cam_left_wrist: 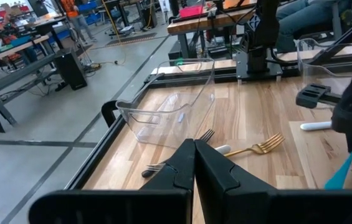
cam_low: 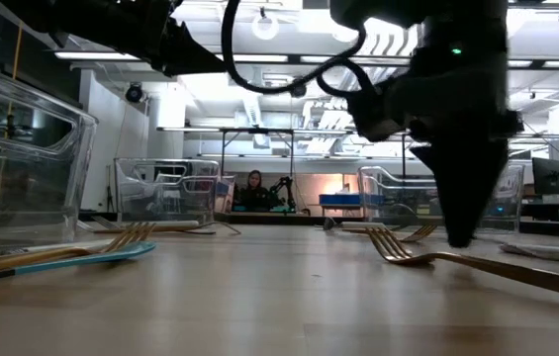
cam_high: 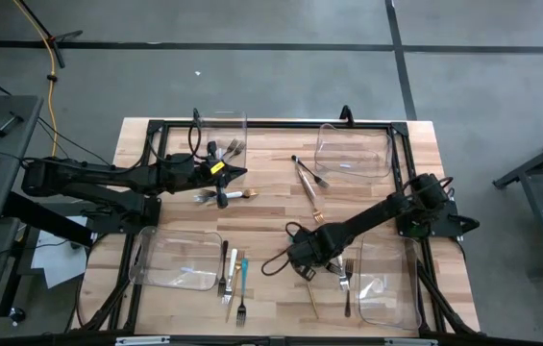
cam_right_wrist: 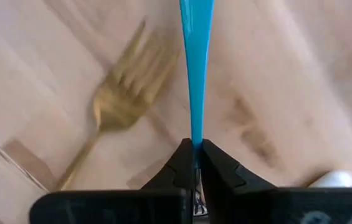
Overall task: Sort silverware by color (type)
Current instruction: Put the blue fork into the top left transparent bin
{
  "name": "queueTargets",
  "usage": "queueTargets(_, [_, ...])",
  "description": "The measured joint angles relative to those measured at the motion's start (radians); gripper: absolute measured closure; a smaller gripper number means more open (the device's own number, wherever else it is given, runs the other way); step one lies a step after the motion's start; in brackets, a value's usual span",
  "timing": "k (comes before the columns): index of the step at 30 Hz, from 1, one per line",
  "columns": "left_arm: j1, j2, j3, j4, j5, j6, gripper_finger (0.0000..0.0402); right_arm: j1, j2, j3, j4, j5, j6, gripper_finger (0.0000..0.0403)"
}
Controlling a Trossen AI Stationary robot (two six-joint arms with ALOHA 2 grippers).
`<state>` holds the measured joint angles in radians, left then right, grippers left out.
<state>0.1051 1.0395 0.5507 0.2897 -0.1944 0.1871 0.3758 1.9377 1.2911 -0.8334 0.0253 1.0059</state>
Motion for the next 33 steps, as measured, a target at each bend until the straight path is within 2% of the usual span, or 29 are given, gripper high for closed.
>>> queueTargets(5, [0.0,0.0,0.0,-0.008,0.0,-0.001,0.0401,-0.027,-0.032,0.0,-0.038,-0.007,-0.062,0.0399])
queueTargets(13, [0.0,0.0,0.0,-0.047,-0.008,-0.018,0.0401,-0.075,-0.111,0.001,-0.155,0.061,-0.145,0.0399])
queueTargets(21, [0.006,0.0,0.0,-0.142,-0.12,0.001,0.0401,-0.17,-0.152,0.0,-0.16,0.126,-0.336,0.0398])
queueTargets(24, [0.022,0.0,0.0,-0.144,-0.112,0.006,0.0401,-0.22,-0.154,-0.056,-0.013,0.118,-0.417,0.0398])
queueTargets(28, [0.068,-0.001,-0.028,-0.1,-0.006,0.013,0.0401,-0.282,-0.159,-0.16,0.201,0.045,-0.509,0.0398])
queueTargets(33, [0.153,-0.001,-0.152,0.132,0.169,-0.004,0.0401,-0.32,-0.174,-0.269,0.522,-0.003,-0.587,0.04])
